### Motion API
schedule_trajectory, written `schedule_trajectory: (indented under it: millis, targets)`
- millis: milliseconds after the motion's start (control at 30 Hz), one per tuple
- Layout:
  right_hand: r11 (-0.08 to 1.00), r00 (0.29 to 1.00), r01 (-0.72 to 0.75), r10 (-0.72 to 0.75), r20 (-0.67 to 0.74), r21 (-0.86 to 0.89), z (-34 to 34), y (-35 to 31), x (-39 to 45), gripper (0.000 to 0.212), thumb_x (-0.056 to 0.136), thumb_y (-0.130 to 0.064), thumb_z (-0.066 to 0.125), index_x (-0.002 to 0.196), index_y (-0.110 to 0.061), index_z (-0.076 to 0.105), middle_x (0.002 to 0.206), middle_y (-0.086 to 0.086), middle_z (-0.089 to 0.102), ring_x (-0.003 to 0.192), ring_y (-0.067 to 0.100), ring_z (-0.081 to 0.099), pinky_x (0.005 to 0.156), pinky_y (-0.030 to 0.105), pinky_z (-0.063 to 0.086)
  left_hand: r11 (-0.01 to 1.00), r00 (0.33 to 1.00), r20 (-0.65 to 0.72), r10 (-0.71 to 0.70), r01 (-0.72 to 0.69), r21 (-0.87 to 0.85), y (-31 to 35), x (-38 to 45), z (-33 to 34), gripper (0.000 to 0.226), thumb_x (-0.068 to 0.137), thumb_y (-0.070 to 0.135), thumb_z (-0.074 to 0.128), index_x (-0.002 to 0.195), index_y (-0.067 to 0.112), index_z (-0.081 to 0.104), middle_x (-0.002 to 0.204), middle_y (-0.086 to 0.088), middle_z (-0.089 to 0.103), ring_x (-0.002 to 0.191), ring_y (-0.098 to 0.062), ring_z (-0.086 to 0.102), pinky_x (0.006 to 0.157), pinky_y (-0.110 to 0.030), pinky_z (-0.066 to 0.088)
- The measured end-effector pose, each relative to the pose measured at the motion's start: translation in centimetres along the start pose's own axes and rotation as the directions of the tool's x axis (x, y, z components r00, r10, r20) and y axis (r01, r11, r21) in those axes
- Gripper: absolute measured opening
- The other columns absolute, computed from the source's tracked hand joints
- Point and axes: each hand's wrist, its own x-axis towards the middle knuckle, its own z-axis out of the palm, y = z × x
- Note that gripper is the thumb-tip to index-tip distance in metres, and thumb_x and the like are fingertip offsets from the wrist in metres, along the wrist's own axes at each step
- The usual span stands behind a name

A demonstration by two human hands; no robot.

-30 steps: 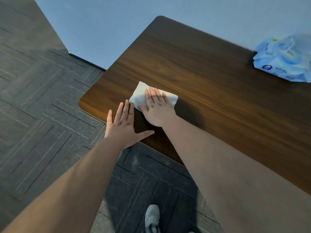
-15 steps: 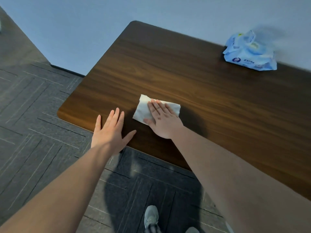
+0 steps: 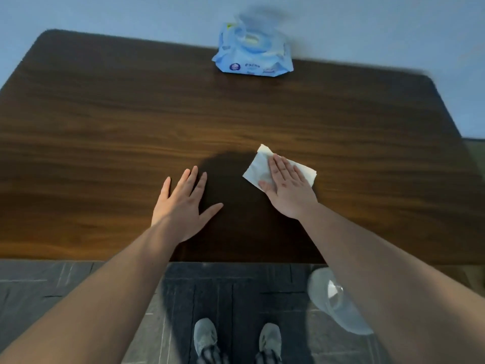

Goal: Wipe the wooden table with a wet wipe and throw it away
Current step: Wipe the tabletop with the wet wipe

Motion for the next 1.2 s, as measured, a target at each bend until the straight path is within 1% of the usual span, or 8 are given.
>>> schedule_trajectory:
  millis: [167, 333, 500, 633, 833, 900, 1033, 1200]
  targets:
    - [0.977, 0.977, -0.213, 0.213, -0.007, 0.026, 0.2, 10.4, -3.3, 0.068, 0.095, -0.057, 0.006, 0.149, -0.019, -0.009, 0.159, -0.001, -0.012, 0.144, 0.012, -0.013, 0.114, 0.032, -0.010, 0.990, 0.991, 0.024, 0.134, -0.135, 0.037, 8.1, 3.3, 0.3, 0.083, 0.086, 0.073, 0.015, 0.150, 0.026, -0.010, 0.159, 0.003, -0.017, 0.144, -0.013, -0.017, 0.118, -0.046, -0.007]
    - [0.890, 0.893, -0.441, 0.448, -0.038, 0.118, 0.1, 19.8, -7.7, 0.069, 0.096, -0.056, 0.014, 0.150, -0.017, -0.003, 0.160, 0.000, -0.004, 0.145, 0.014, -0.006, 0.117, 0.035, -0.002, 0.968, 0.971, 0.042, 0.237, -0.240, 0.069, 15.2, 5.6, 0.3, 0.084, 0.086, 0.074, 0.018, 0.149, 0.028, -0.011, 0.159, 0.003, -0.018, 0.144, -0.014, -0.017, 0.118, -0.046, -0.006]
    - [0.818, 0.826, -0.547, 0.562, -0.039, 0.178, 0.4, 26.6, -11.6, 0.072, 0.095, -0.058, 0.013, 0.150, -0.015, -0.003, 0.160, 0.002, -0.003, 0.146, 0.016, -0.005, 0.118, 0.037, 0.000, 0.950, 0.952, 0.060, 0.300, -0.304, 0.075, 20.5, 7.3, 0.9, 0.087, 0.082, 0.077, 0.021, 0.150, 0.032, -0.009, 0.159, 0.004, -0.017, 0.145, -0.015, -0.016, 0.117, -0.048, -0.008]
    - [0.778, 0.785, -0.595, 0.616, -0.062, 0.201, 0.9, 29.4, -13.5, 0.071, 0.095, -0.058, 0.014, 0.150, -0.015, -0.002, 0.160, 0.003, -0.002, 0.146, 0.017, -0.005, 0.118, 0.038, 0.001, 0.950, 0.953, 0.027, 0.300, -0.301, 0.084, 21.3, 7.8, 1.6, 0.088, 0.077, 0.083, 0.011, 0.149, 0.035, -0.010, 0.159, 0.006, -0.016, 0.144, -0.013, -0.017, 0.114, -0.049, -0.012]
    - [0.737, 0.746, -0.647, 0.665, -0.040, 0.194, 1.6, 29.7, -14.6, 0.070, 0.096, -0.056, 0.011, 0.149, -0.015, -0.006, 0.160, 0.003, -0.006, 0.146, 0.018, -0.007, 0.117, 0.037, -0.002, 0.943, 0.953, 0.031, 0.300, -0.302, 0.139, 21.4, 7.7, 1.8, 0.089, 0.076, 0.084, 0.004, 0.148, 0.034, -0.013, 0.158, 0.006, -0.019, 0.144, -0.014, -0.018, 0.114, -0.049, -0.011]
    - [0.741, 0.750, -0.645, 0.661, -0.029, 0.185, 1.8, 28.8, -14.8, 0.069, 0.096, -0.055, 0.010, 0.149, -0.014, -0.007, 0.160, 0.005, -0.007, 0.145, 0.019, -0.009, 0.117, 0.037, -0.003, 0.944, 0.954, 0.053, 0.297, -0.301, 0.133, 21.5, 7.7, 1.7, 0.090, 0.076, 0.084, 0.005, 0.148, 0.033, -0.014, 0.158, 0.006, -0.020, 0.144, -0.015, -0.019, 0.114, -0.049, -0.011]
    - [0.783, 0.796, -0.598, 0.605, 0.010, 0.172, 2.3, 25.6, -14.8, 0.068, 0.097, -0.053, 0.007, 0.148, -0.013, -0.012, 0.159, 0.007, -0.013, 0.145, 0.020, -0.012, 0.116, 0.038, -0.005, 0.951, 0.948, 0.129, 0.292, -0.302, 0.064, 21.1, 7.7, 0.8, 0.092, 0.077, 0.083, 0.013, 0.149, 0.031, -0.013, 0.158, 0.006, -0.020, 0.144, -0.013, -0.019, 0.115, -0.048, -0.011]
    - [0.860, 0.876, -0.477, 0.481, 0.024, 0.181, 2.3, 18.1, -12.3, 0.068, 0.096, -0.054, 0.005, 0.147, -0.015, -0.016, 0.158, 0.006, -0.017, 0.144, 0.019, -0.016, 0.115, 0.036, -0.012, 0.959, 0.956, 0.083, 0.283, -0.283, -0.007, 17.8, 5.8, -0.3, 0.096, 0.079, 0.080, 0.028, 0.150, 0.029, -0.010, 0.159, 0.006, -0.015, 0.144, -0.011, -0.015, 0.117, -0.046, -0.009]
